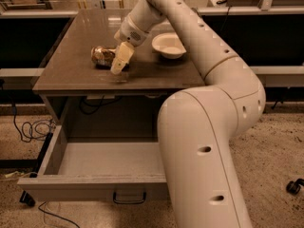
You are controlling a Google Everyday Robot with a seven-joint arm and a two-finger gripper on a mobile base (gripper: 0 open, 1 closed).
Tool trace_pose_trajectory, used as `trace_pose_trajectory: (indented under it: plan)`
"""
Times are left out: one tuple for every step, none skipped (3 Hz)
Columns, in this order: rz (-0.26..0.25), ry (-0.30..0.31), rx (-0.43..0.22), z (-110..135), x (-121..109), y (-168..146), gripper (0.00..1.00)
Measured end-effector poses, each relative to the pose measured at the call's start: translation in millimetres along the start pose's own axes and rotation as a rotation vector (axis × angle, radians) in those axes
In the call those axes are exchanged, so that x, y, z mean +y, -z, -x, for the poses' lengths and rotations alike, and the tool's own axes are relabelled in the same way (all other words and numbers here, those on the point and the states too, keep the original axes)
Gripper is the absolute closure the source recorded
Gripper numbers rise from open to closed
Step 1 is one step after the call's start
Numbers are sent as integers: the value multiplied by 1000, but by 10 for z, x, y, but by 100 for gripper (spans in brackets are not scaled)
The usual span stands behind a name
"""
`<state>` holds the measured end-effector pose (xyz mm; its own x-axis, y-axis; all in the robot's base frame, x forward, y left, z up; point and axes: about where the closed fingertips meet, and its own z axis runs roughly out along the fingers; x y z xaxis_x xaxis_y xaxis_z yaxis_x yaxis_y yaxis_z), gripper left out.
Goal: Place orange can into top drawer
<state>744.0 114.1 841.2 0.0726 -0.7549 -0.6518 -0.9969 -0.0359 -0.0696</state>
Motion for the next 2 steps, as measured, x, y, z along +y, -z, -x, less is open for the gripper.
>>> trace_pose_trajectory:
  plan:
    - [0,0,0,0,0,0,19]
    - [0,0,0,0,0,0,42]
